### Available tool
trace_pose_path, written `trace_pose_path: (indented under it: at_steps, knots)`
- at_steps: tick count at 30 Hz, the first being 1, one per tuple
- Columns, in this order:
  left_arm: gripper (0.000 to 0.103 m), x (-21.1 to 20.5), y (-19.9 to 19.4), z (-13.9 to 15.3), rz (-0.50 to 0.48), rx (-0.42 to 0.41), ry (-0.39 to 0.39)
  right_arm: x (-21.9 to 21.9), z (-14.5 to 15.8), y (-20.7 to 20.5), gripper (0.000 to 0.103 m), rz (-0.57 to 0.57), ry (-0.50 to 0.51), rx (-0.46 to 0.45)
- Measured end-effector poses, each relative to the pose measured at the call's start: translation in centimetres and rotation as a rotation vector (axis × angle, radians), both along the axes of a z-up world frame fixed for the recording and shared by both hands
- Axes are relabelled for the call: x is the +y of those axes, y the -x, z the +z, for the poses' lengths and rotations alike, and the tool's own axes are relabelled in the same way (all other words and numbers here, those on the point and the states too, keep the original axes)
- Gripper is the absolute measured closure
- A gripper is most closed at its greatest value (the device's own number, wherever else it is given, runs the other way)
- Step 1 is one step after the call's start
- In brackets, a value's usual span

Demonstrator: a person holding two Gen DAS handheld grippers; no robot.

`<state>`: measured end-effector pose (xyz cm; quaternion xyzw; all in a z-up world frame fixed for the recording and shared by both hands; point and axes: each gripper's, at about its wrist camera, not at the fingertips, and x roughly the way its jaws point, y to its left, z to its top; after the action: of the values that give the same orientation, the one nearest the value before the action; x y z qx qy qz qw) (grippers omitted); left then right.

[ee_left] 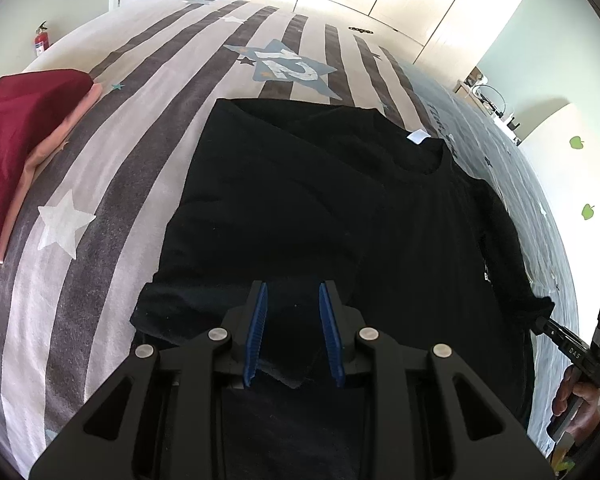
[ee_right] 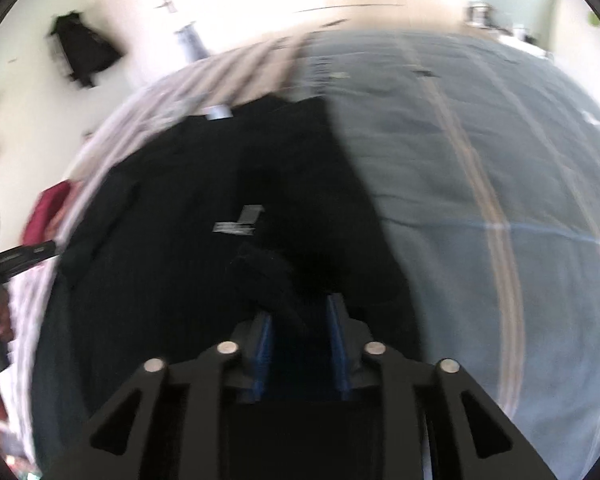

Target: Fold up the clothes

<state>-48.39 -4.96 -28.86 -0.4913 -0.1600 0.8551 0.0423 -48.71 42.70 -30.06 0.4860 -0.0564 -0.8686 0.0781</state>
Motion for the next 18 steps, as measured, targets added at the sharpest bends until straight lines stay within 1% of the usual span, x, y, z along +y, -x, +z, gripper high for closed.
trace_pose_path:
  at_steps: [1, 2, 3, 5, 7, 10, 12, 14, 15, 18]
  knots:
    - [0.079, 0.0, 0.0, 0.0, 0.001, -0.001, 0.000, 0.5, 0.1, -0.3, 0.075, -0.012, -0.022, 0.007]
    - [0.079, 0.0, 0.0, -0.1, 0.003, -0.004, -0.001, 1.1, 0.3, -0.6, 0.072, -0.024, -0.043, 0.014]
    - [0.079, 0.0, 0.1, -0.1, 0.004, -0.006, -0.001, 1.4, 0.4, -1.0, 0.057, -0.033, -0.069, 0.021]
    - [0.079, 0.2, 0.2, -0.3, 0.006, -0.009, -0.003, 1.8, 0.7, -1.6, 0.041, -0.045, -0.126, 0.036]
    - [0.079, 0.4, 0.4, -0.4, 0.005, -0.014, -0.006, 2.0, 0.6, -2.1, 0.041, -0.047, -0.170, 0.039]
    - [0.079, 1.0, 0.5, -0.5, -0.005, -0.017, -0.005, 1.6, -0.8, -2.4, 0.041, -0.015, -0.202, 0.008]
    - [0.079, 1.3, 0.5, -0.4, -0.013, -0.018, -0.003, 0.9, -1.8, -2.2, 0.041, -0.001, -0.260, 0.003]
    - [0.079, 1.4, 0.6, -0.4, -0.021, -0.018, -0.003, 0.7, -2.6, -2.0, 0.041, 0.000, -0.276, 0.008]
    - [0.079, 1.4, 0.6, -0.5, -0.024, -0.017, -0.003, 0.7, -2.9, -1.8, 0.042, -0.003, -0.268, 0.006]
    - [0.079, 1.3, 0.5, -0.6, -0.016, -0.023, -0.008, 1.6, -2.9, -1.8, 0.043, -0.030, -0.200, -0.006]
